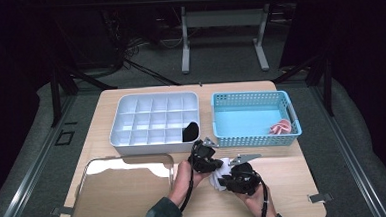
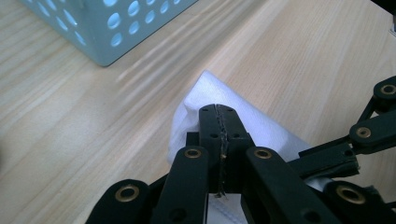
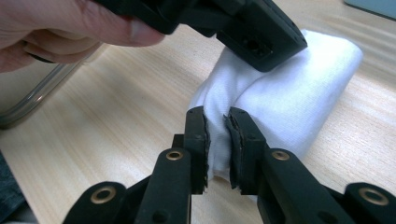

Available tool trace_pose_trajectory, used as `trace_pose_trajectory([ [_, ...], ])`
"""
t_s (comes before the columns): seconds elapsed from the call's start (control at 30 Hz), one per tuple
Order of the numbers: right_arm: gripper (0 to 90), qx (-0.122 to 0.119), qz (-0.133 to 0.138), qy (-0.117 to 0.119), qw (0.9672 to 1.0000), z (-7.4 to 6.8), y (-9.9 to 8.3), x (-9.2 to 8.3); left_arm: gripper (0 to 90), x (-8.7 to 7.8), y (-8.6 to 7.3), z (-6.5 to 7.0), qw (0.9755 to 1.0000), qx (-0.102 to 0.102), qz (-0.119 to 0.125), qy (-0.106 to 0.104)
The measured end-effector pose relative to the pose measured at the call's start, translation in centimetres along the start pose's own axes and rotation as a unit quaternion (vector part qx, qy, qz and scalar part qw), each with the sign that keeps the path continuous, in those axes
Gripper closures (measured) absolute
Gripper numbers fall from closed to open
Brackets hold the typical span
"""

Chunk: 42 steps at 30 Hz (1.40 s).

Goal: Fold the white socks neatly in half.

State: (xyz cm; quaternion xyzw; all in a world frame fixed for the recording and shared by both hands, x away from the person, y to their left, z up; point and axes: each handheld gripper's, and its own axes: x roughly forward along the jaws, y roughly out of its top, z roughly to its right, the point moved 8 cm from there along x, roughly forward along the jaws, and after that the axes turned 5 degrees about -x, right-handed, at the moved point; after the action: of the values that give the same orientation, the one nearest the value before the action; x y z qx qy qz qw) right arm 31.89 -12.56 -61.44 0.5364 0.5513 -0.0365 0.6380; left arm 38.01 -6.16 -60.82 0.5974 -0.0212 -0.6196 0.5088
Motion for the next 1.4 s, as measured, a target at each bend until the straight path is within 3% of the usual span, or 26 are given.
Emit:
trace_pose_trajectory([
  [0.1, 79.4, -0.011, -0.004, -0.003, 0.9999, 0.0, -0.1, 0.2, 89.8, -0.3, -0.1, -0.1, 0.9999, 0.000, 0.000, 0.012],
  [0.3, 78.8, -0.007, -0.005, 0.002, 1.0000, 0.0, 0.0, 0.3, 90.0, -0.3, -0.4, -0.3, 1.0000, -0.003, 0.005, 0.002],
  [0.5, 64.1, 0.012, 0.001, 0.049, 0.9987, 0.2, 0.2, -0.3, 90.0, -0.1, -0.5, -0.5, 0.9999, 0.000, 0.010, -0.002],
  [0.63, 59.3, 0.008, 0.001, 0.055, 0.9984, 0.5, 0.6, -1.7, 90.0, -0.1, -0.4, -0.6, 0.9999, 0.003, 0.010, 0.001],
  [0.73, 65.0, 0.018, 0.019, 0.068, 0.9974, 1.1, 0.9, -3.0, 90.0, -0.1, -0.4, -0.6, 0.9999, 0.002, 0.011, 0.000],
  [0.8, 75.6, 0.024, 0.036, 0.061, 0.9972, 2.0, 1.3, -3.5, 90.0, -0.1, -0.4, -0.6, 0.9999, 0.002, 0.011, -0.001],
  [0.87, 84.4, 0.017, 0.030, 0.036, 0.9988, 3.0, 1.5, -3.4, 90.0, -0.1, -0.4, -0.6, 0.9999, 0.002, 0.011, 0.004],
  [0.97, 89.5, 0.000, 0.004, 0.033, 0.9994, 3.4, 1.5, -2.0, 89.9, -0.1, -0.4, -0.7, 0.9999, -0.003, 0.013, 0.001],
  [1.1, 89.9, -0.010, -0.017, 0.034, 0.9992, 3.3, 0.7, -0.6, 89.7, -0.2, -0.3, -0.7, 0.9998, -0.005, 0.015, -0.007],
  [1.13, 90.0, -0.009, -0.016, 0.036, 0.9992, 3.2, 0.6, -0.4, 89.6, -0.2, -0.3, -0.7, 0.9998, -0.007, 0.016, -0.004],
  [1.23, 90.0, -0.007, -0.010, 0.037, 0.9992, 2.9, 0.4, -0.2, 83.3, -0.3, -0.2, -0.6, 0.9993, -0.023, 0.019, -0.022],
  [1.4, 90.0, -0.004, -0.010, 0.035, 0.9994, 2.7, 0.4, 0.0, 72.3, -1.1, -0.2, -0.9, 0.9990, -0.032, 0.030, -0.006],
])
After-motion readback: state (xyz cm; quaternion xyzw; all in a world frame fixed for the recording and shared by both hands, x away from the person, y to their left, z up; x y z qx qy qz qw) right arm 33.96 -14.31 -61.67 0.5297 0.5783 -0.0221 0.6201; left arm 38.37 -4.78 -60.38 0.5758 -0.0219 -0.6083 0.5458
